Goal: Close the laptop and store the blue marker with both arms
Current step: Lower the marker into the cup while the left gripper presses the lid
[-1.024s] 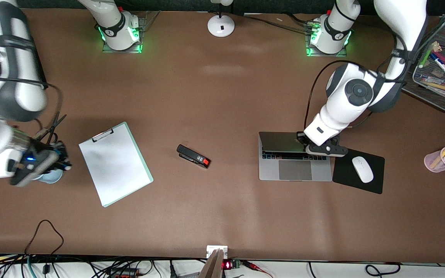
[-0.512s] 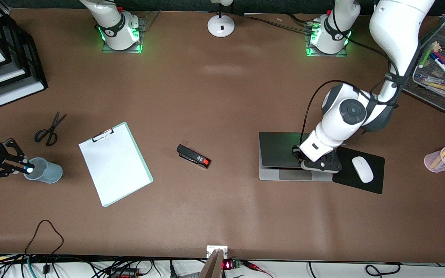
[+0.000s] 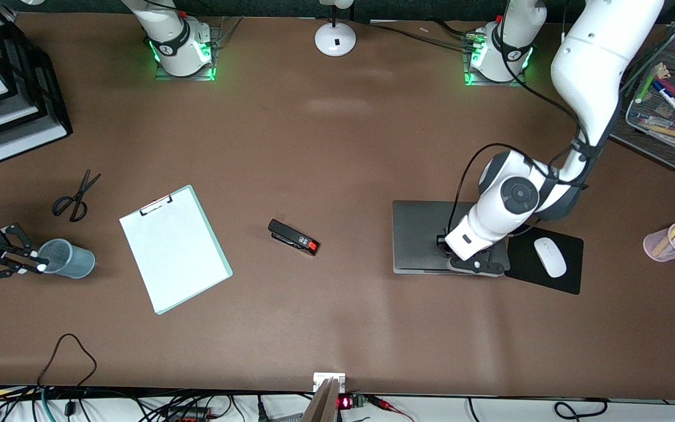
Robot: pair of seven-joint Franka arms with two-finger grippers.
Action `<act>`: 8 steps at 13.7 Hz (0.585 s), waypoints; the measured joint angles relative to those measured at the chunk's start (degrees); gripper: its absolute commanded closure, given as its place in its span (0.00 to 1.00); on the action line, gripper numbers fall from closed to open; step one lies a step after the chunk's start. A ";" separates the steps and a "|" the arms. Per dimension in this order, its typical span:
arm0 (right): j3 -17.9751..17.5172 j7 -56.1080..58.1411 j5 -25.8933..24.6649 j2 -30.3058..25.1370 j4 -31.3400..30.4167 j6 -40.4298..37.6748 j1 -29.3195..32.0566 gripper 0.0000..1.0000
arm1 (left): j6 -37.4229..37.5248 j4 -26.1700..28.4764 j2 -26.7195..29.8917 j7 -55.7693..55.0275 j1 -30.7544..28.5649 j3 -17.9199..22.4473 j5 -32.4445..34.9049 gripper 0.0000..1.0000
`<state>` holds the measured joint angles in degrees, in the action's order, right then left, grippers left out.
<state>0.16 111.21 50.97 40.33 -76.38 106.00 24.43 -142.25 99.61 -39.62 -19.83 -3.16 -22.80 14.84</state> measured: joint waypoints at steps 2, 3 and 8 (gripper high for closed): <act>-0.01 3.34 2.42 1.52 0.03 -1.26 0.99 1.00 | -0.07 -0.87 -1.52 0.00 0.03 -0.01 0.01 1.00; -0.02 4.55 3.01 2.39 0.05 -1.89 1.50 1.00 | -0.20 -1.03 -1.95 0.00 0.04 0.00 0.01 1.00; -0.07 7.43 4.27 5.17 0.12 -4.39 4.05 0.01 | -2.93 -1.28 -3.63 0.00 0.02 0.65 0.01 1.00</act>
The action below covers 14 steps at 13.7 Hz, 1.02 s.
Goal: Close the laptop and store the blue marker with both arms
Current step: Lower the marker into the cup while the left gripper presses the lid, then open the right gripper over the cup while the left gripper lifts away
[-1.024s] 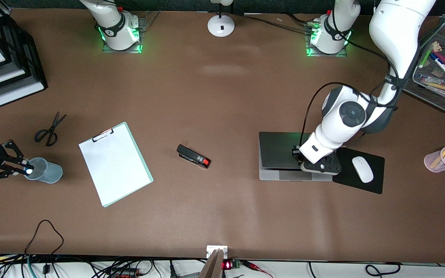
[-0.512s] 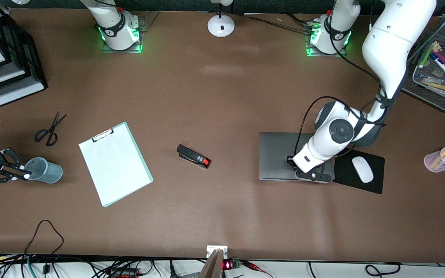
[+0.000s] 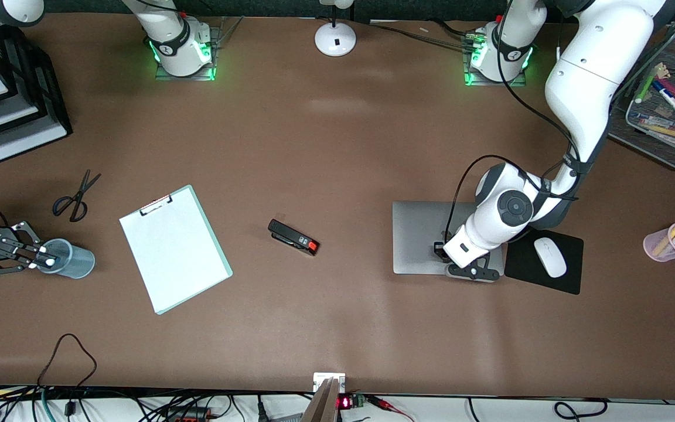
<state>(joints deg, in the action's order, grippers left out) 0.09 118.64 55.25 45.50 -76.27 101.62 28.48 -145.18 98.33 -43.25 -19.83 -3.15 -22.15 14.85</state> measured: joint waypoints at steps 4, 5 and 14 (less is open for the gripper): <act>-0.03 -0.98 0.22 0.27 0.09 -0.57 0.62 0.00 | -0.11 -0.24 -0.04 0.00 -0.06 0.12 0.00 1.00; -0.09 -2.75 0.22 0.27 0.24 -1.02 0.61 0.00 | -0.11 -0.58 -0.01 0.00 -0.19 0.25 0.00 1.00; -0.84 -38.65 -10.06 -4.33 2.27 -2.64 -7.48 0.00 | 23.65 -4.33 15.97 0.16 -1.18 -0.81 0.04 0.44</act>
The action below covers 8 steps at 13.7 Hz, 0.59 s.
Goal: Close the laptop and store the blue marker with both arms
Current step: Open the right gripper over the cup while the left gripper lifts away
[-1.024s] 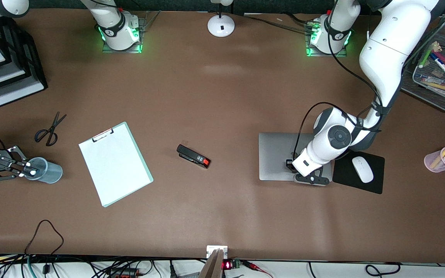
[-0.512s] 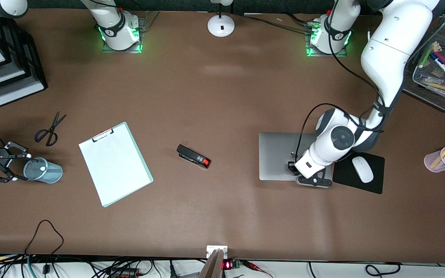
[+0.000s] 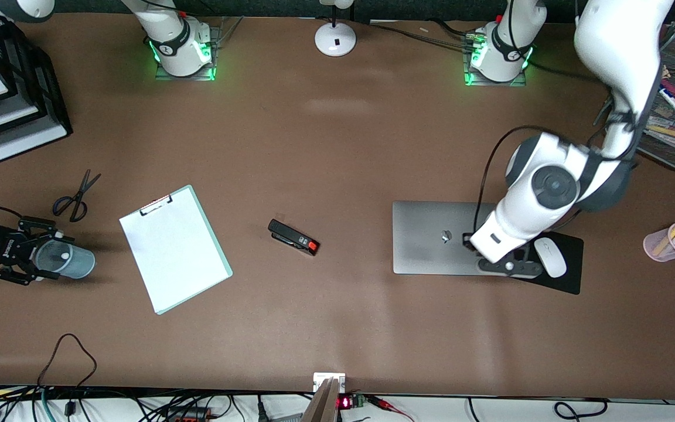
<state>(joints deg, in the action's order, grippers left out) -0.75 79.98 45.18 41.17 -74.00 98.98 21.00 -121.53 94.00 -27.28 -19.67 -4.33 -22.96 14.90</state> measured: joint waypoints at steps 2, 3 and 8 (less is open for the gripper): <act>-0.02 -10.71 -6.59 -2.89 0.18 0.16 -2.49 0.00 | 5.80 -0.02 4.00 0.67 -0.17 -0.63 0.00 0.02; -0.02 -15.65 -9.29 -4.30 0.19 0.23 -3.62 0.00 | 7.96 -0.03 5.85 1.10 -0.18 -0.81 -0.48 0.00; -0.02 -39.21 -20.28 -9.44 -0.19 -2.56 -8.24 0.00 | 18.72 -1.55 12.26 4.56 -1.36 -0.88 -4.71 0.00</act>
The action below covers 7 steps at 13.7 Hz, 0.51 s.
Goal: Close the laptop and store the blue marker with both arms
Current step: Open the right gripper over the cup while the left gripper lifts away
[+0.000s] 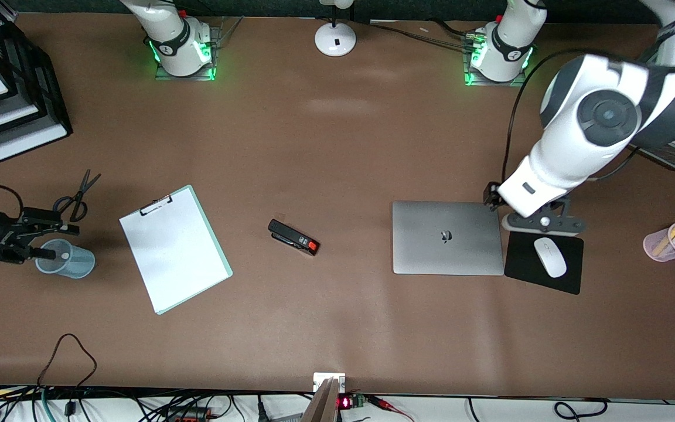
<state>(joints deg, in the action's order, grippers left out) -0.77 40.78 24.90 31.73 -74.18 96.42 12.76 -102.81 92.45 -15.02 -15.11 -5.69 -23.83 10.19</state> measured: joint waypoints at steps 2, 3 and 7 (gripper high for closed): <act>-0.01 -12.06 -4.57 -1.92 -0.12 -2.63 -3.25 0.00 | 4.91 -3.07 0.46 0.55 -0.08 -0.20 -0.15 0.00; -0.03 -16.83 -6.84 -2.62 -0.33 -3.53 -4.83 0.00 | 6.98 -4.62 0.46 0.82 -0.08 -0.58 -0.19 0.00; -0.01 -30.96 -13.08 -4.82 -2.46 -5.24 -9.34 0.00 | 15.99 -10.50 0.50 1.03 -0.04 -2.57 -0.27 0.00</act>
<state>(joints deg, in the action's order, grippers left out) -0.78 9.81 11.82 26.91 -76.64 91.18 3.42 -86.83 81.94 -14.52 -14.08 -5.73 -26.40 9.92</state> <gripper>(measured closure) 0.000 0.000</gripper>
